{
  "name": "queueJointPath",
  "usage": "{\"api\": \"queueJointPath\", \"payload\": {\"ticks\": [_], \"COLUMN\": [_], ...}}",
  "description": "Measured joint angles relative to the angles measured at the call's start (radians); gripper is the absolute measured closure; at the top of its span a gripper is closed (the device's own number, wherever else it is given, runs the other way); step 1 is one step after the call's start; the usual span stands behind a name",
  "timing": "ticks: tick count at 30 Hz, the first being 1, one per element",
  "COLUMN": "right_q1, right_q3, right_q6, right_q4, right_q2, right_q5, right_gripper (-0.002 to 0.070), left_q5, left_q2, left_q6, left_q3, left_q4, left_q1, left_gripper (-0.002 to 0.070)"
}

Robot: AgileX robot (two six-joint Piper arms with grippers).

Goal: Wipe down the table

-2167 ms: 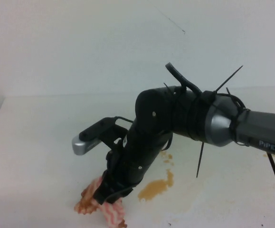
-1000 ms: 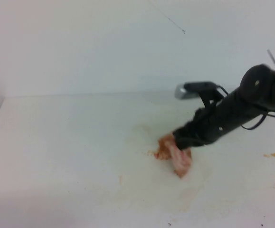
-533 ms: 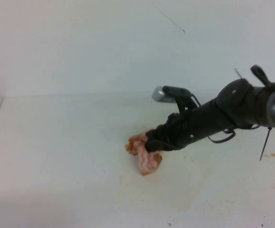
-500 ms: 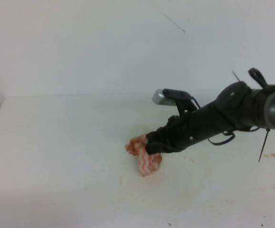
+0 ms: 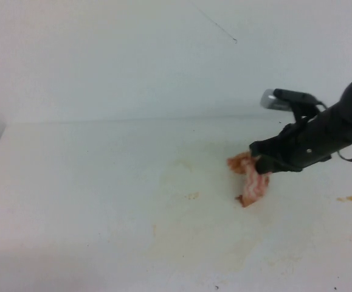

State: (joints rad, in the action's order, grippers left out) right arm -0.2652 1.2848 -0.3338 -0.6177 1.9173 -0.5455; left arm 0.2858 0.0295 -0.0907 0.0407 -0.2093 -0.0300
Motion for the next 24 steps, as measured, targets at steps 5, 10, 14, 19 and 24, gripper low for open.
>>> {"api": "queueJointPath", "payload": {"ticks": [5, 10, 14, 19, 24], "right_q1": [0.079, 0.156, 0.204, 0.282, 0.401], "right_q3": [-0.250, -0.364, -0.417, -0.475, -0.572], "right_q6": [-0.002, -0.079, -0.081, -0.083, -0.083], "right_q4": [-0.005, 0.004, 0.004, 0.057, 0.057], "right_q2": [-0.194, -0.258, -0.254, -0.256, -0.260], "right_q5": [0.197, 0.157, 0.126, 0.076, 0.080], "right_gripper": [0.0675, 0.0675, 0.0675, 0.0675, 0.0675], "left_q5": [0.000, 0.000, 0.000, 0.000, 0.000], "left_q2": [0.000, 0.000, 0.000, 0.000, 0.000], "left_q6": [0.000, 0.000, 0.000, 0.000, 0.000], "left_q3": [0.000, 0.000, 0.000, 0.000, 0.000], "left_q4": [0.000, 0.000, 0.000, 0.000, 0.000], "left_q1": [0.000, 0.000, 0.000, 0.000, 0.000], "left_gripper": [0.0675, 0.0675, 0.0675, 0.0675, 0.0675]}}
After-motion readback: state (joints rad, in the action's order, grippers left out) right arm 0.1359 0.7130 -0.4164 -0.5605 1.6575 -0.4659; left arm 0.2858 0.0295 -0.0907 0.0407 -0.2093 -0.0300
